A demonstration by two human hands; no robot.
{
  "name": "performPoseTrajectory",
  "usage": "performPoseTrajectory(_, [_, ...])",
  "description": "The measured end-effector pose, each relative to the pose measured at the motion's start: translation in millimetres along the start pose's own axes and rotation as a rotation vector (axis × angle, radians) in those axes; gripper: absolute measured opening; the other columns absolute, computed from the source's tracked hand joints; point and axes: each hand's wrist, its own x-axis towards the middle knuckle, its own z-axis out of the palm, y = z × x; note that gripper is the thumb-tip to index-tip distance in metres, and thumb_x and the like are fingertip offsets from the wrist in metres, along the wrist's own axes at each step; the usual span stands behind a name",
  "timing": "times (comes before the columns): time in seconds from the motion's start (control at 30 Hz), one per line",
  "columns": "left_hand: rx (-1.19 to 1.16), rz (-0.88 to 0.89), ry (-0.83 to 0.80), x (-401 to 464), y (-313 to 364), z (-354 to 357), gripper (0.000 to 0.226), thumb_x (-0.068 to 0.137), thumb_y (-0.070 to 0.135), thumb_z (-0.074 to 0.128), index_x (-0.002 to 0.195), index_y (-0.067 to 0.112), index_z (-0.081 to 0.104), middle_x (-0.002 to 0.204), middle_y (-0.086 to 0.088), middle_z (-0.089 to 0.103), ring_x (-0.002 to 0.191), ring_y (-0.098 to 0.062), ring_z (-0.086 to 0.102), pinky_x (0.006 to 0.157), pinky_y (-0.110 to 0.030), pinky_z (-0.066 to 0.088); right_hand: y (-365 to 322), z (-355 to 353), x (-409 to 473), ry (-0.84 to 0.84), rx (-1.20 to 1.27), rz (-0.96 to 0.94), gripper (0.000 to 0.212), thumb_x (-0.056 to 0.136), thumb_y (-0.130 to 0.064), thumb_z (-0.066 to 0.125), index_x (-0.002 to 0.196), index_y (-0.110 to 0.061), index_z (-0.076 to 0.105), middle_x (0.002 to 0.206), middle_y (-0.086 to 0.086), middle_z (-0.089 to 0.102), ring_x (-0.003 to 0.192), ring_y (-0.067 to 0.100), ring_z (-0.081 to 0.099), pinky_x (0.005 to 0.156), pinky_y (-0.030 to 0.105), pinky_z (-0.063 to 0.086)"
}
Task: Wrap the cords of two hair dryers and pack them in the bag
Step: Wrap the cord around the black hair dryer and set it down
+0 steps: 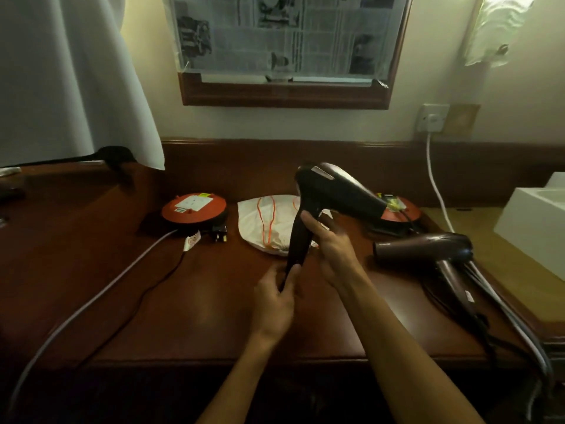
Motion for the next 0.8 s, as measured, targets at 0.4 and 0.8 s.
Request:
performPoseTrajectory(0.4, [-0.210, -0.303, -0.389, 12.3, 10.3, -6.2, 0.027, 0.103, 0.028, 0.058, 0.094, 0.004, 0.063, 0.073, -0.010, 0.064, 0.053, -0.016, 0.058, 0.050, -0.026, 0.047, 3.6, 14.6, 31.6, -0.221, -0.415, -0.064, 0.049, 0.092, -0.021, 0.074, 0.137, -0.022, 0.057, 0.091, 0.014, 0.065, 0.076, 0.028, 0.065, 0.075, 0.054, 0.061])
performPoseTrajectory(0.8, [0.938, -0.061, -0.509, 6.8, 5.0, -56.7, 0.006, 0.093, 0.030, 0.069, 0.090, 0.032, 0.064, 0.100, 0.004, 0.067, 0.098, -0.016, 0.062, 0.089, -0.040, 0.055, 36.7, -6.4, 61.8, -0.293, -0.865, -0.248, 0.049, 0.094, -0.022, 0.072, 0.140, -0.023, 0.055, 0.111, -0.019, 0.063, 0.096, -0.009, 0.060, 0.076, 0.009, 0.050])
